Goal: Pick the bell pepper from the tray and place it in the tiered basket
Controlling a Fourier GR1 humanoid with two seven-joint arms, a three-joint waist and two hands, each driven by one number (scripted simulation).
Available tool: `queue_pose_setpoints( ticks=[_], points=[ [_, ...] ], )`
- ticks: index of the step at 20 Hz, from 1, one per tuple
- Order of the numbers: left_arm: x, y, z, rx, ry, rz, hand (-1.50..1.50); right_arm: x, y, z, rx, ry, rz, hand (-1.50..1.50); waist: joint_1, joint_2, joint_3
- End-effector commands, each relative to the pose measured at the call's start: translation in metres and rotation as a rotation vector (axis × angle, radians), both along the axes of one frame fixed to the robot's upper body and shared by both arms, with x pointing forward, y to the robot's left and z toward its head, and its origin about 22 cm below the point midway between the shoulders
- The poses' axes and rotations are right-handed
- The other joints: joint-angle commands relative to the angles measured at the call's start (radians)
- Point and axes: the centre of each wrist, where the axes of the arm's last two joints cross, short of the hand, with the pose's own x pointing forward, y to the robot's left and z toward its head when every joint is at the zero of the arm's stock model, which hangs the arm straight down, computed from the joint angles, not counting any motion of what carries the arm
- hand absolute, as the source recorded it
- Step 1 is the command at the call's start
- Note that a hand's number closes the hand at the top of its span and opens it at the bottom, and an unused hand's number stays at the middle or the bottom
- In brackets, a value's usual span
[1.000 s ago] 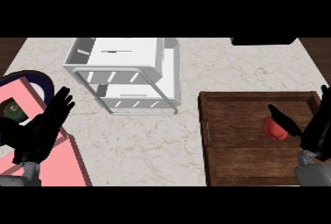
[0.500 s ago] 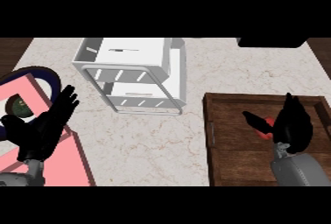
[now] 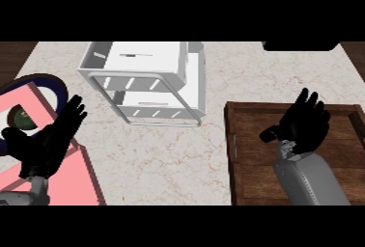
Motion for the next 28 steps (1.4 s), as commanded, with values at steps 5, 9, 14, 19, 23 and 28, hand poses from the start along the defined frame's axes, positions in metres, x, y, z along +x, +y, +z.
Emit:
queue_pose_setpoints(
  ticks=[5,9,14,19,23,28],
  points=[
    [0.004,0.002,0.009,-0.003,-0.017,0.012,0.0,0.001,-0.004,-0.017,-0.025,0.134,-0.249,-1.5,0.001,0.004,0.004],
    [0.01,-0.013,0.005,-0.008,0.002,-0.009,0.0,-0.005,-0.011,-0.027,-0.062,0.145,-0.261,-1.5,-0.002,0.005,0.004],
    [0.011,-0.005,0.008,-0.024,-0.009,-0.014,0.0,-0.003,-0.03,-0.038,-0.128,0.127,-0.277,-1.5,0.001,0.006,0.004],
    [0.01,0.013,-0.008,-0.006,-0.019,0.006,0.0,-0.018,-0.035,-0.039,-0.163,0.149,-0.279,-1.5,-0.004,0.005,0.003],
    [-0.003,-0.003,0.0,-0.009,-0.01,0.008,0.0,-0.019,-0.047,-0.038,-0.059,0.269,-0.282,1.5,0.004,0.004,0.004],
    [-0.005,-0.009,-0.002,0.002,-0.021,0.014,0.0,-0.03,-0.037,-0.055,-0.057,0.339,-0.214,1.5,0.003,0.004,0.004]
  ],
)
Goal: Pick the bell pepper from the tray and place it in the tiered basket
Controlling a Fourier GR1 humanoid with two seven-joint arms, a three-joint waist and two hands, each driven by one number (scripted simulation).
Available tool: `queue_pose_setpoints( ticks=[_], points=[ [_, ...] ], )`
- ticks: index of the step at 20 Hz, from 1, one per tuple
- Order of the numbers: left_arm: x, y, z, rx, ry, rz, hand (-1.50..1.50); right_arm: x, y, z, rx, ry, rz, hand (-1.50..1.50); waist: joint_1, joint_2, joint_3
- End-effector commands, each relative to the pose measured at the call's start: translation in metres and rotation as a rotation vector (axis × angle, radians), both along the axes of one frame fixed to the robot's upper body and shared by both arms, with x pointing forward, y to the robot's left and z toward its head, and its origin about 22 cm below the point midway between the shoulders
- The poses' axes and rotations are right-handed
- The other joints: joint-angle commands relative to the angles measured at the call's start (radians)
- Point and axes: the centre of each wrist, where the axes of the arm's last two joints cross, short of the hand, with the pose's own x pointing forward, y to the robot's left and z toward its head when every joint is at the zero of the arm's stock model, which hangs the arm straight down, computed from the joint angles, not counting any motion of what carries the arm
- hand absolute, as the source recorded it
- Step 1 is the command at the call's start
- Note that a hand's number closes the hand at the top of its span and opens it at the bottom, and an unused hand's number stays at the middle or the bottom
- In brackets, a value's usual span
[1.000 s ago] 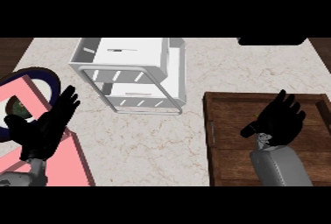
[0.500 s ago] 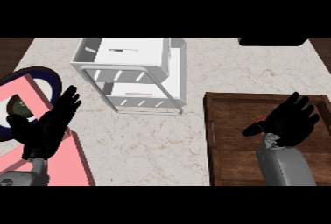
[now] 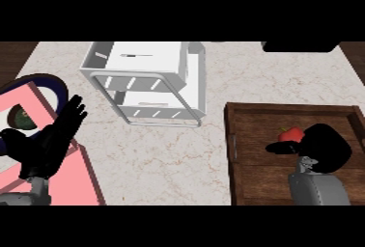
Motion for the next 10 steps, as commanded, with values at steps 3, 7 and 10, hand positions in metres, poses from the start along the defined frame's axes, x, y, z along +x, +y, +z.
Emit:
queue_pose_setpoints(
  ticks=[3,7,10],
  points=[
    [0.009,0.011,0.006,0.003,-0.008,0.017,0.0,-0.008,-0.004,-0.029,-0.068,0.189,-0.026,1.5,-0.002,0.014,0.009],
    [0.001,0.0,0.002,-0.007,0.004,-0.005,0.0,0.003,0.002,-0.026,-0.127,0.183,0.014,1.5,0.007,0.013,0.01],
    [0.001,0.004,-0.006,0.011,-0.005,-0.031,0.0,0.022,-0.024,-0.007,-0.056,0.19,0.45,1.5,0.045,0.023,0.011]
  ],
)
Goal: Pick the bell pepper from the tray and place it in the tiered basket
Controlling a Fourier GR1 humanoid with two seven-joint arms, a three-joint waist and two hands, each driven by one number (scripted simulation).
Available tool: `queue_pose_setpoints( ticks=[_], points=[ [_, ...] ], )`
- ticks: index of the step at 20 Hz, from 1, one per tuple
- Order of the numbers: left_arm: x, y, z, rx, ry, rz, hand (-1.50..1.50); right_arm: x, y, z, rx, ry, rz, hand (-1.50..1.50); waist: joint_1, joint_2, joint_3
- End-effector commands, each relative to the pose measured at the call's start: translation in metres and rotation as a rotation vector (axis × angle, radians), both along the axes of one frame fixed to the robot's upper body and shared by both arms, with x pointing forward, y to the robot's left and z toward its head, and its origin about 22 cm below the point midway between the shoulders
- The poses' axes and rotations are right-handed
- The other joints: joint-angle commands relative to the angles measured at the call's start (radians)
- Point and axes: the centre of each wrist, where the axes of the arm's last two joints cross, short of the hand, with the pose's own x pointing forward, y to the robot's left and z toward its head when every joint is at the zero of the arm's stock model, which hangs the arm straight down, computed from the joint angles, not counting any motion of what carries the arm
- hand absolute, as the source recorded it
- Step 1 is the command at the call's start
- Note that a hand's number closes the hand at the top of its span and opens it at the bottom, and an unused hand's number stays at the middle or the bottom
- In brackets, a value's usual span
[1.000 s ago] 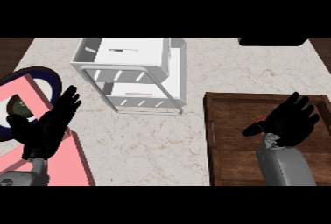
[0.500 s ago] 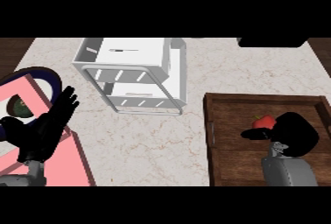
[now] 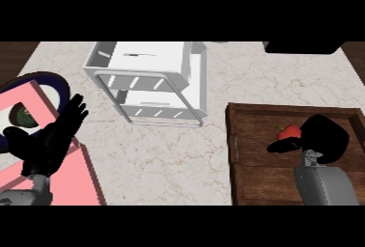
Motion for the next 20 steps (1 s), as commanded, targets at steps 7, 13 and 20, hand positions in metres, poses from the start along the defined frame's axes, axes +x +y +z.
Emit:
queue_pose_setpoints(
  ticks=[7,13,20],
  points=[
    [0.001,-0.001,0.006,0.003,-0.017,-0.034,0.0,0.023,-0.051,0.039,0.059,-0.05,0.853,1.5,0.031,0.024,0.021],
    [-0.001,-0.003,0.007,0.006,-0.016,-0.013,0.0,0.044,-0.07,0.07,0.278,-0.54,0.95,1.5,0.014,0.017,0.022],
    [0.002,-0.005,-0.003,0.003,0.014,-0.012,0.0,0.059,-0.074,0.14,0.488,-0.716,1.134,1.5,-0.01,0.014,0.016]
  ],
)
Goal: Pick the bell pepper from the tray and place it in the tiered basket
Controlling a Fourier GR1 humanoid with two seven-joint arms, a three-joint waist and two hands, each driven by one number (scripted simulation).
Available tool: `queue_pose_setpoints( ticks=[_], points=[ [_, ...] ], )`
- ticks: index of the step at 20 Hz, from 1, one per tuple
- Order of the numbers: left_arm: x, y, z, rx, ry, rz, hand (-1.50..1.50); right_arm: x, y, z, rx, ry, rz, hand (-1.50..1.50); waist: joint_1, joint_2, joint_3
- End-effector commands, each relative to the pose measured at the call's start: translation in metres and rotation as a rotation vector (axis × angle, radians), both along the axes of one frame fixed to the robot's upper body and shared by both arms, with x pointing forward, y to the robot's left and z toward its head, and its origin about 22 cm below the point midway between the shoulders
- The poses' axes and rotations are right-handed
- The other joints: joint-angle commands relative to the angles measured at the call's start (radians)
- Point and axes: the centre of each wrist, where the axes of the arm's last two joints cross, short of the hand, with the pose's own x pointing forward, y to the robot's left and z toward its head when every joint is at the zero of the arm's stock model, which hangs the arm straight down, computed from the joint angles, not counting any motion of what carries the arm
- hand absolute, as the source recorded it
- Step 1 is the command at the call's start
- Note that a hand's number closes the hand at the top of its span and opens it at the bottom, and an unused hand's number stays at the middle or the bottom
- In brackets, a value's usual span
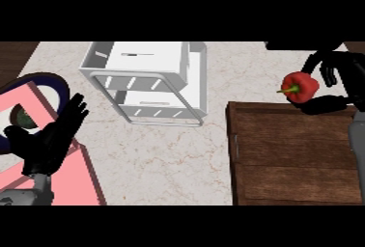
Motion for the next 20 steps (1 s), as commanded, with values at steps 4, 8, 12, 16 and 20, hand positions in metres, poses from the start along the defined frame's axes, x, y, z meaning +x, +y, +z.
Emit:
queue_pose_setpoints(
  ticks=[4,8,12,16,20],
  points=[
    [-0.005,-0.003,0.003,0.0,-0.006,-0.001,0.0,-0.001,0.028,0.032,0.113,-0.021,0.175,1.5,-0.008,-0.003,-0.002],
    [0.001,0.003,0.014,-0.014,-0.016,-0.007,0.0,0.004,0.073,0.081,0.079,0.021,0.209,1.5,-0.005,-0.003,-0.002],
    [-0.008,-0.001,-0.001,0.002,0.005,-0.007,0.0,0.013,0.111,0.094,0.092,0.013,0.245,1.5,0.0,-0.002,-0.002],
    [-0.001,0.002,-0.001,-0.002,0.021,0.001,0.0,0.006,0.174,0.084,0.104,0.036,0.239,1.5,-0.001,-0.001,-0.002],
    [-0.003,0.0,-0.004,-0.023,0.006,-0.01,0.0,0.025,0.22,0.1,0.102,0.049,0.215,1.5,0.008,0.001,-0.002]
  ],
)
